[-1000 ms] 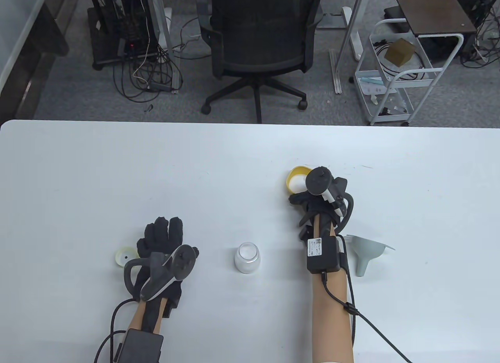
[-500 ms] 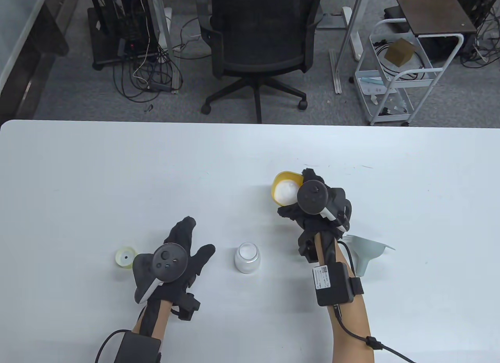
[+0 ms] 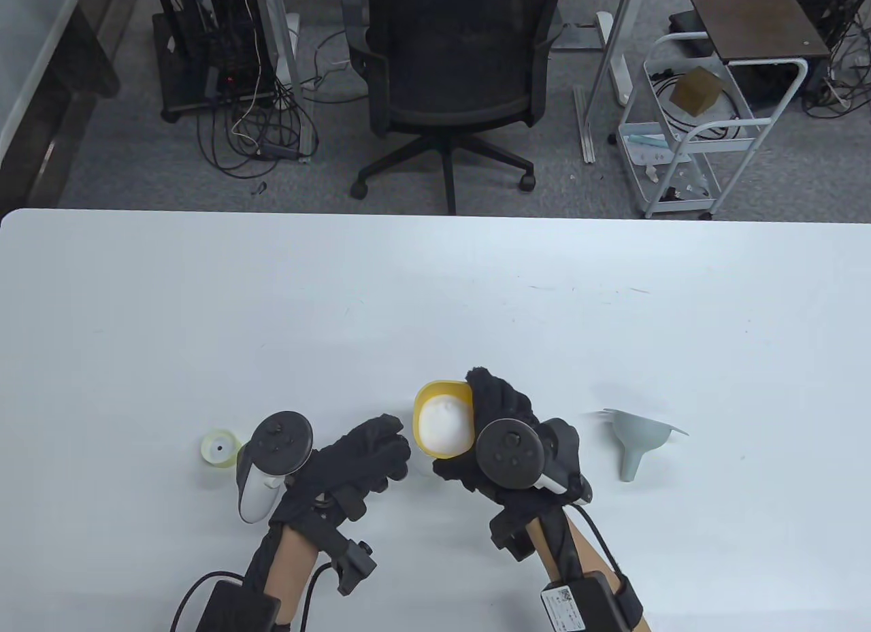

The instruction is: Unscrew the press dispenser and pour salt into it

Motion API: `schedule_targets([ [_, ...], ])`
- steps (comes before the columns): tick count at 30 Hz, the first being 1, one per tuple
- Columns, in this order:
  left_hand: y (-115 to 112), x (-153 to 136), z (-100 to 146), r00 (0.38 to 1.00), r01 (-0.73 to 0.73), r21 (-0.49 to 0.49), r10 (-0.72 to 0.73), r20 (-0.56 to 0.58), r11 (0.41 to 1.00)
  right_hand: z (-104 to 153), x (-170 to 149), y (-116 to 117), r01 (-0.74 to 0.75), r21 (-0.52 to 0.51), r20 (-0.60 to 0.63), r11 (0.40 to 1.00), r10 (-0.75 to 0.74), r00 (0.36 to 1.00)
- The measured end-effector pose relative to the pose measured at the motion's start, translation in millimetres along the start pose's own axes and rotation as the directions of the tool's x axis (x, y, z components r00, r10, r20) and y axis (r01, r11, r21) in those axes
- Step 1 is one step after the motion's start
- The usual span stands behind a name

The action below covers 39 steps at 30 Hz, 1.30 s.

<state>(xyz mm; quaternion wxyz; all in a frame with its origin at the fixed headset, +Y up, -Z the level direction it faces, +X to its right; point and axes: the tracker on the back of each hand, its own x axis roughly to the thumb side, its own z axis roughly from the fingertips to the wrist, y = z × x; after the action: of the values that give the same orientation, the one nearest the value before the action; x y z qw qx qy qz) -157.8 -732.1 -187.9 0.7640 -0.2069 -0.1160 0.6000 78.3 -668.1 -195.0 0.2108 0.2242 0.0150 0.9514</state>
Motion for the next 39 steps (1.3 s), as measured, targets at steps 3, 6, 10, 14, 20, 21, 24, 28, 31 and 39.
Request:
schedule_targets([
  [3, -2, -8, -4, 0.989, -0.148, -0.075, 0.148, -0.01, 0.986, 8, 7, 3, 0.02, -0.003, 0.007, 1.0, -0.02, 1.0],
  [6, -2, -12, -6, 0.981, -0.192, -0.135, 0.193, -0.01, 0.972, 13, 10, 6, 0.039, -0.007, 0.005, 0.999, -0.039, 0.999],
  [10, -2, -15, -7, 0.973, -0.227, -0.158, 0.23, -0.003, 0.961, 13, 9, 10, 0.07, 0.003, 0.009, 0.998, -0.07, 0.997],
  [14, -7, -20, -11, 0.946, -0.318, -0.215, 0.325, -0.005, 0.923, 13, 11, 13, 0.08, 0.009, 0.013, 0.997, -0.08, 0.997],
  [20, -10, -27, -14, 0.928, -0.366, -0.256, 0.373, -0.022, 0.895, 14, 12, 13, 0.061, 0.012, 0.014, 0.998, -0.061, 0.998],
  [21, -10, -27, -15, 0.928, -0.365, -0.256, 0.373, -0.021, 0.895, 14, 12, 13, 0.061, 0.014, 0.015, 0.998, -0.062, 0.998],
  [24, -11, -27, -14, 0.929, -0.362, -0.268, 0.369, -0.023, 0.893, 14, 11, 13, 0.069, 0.025, 0.019, 0.997, -0.069, 0.997],
  [28, -11, -26, -14, 0.929, -0.362, -0.274, 0.371, -0.02, 0.891, 14, 11, 13, 0.073, 0.033, 0.029, 0.997, -0.074, 0.997],
  [31, -12, -25, -14, 0.937, -0.34, -0.246, 0.349, -0.009, 0.908, 14, 10, 13, 0.082, 0.039, 0.028, 0.996, -0.083, 0.996],
  [39, -13, -26, -14, 0.942, -0.327, -0.201, 0.336, 0.013, 0.923, 15, 9, 14, 0.082, 0.029, 0.043, 0.996, -0.083, 0.996],
])
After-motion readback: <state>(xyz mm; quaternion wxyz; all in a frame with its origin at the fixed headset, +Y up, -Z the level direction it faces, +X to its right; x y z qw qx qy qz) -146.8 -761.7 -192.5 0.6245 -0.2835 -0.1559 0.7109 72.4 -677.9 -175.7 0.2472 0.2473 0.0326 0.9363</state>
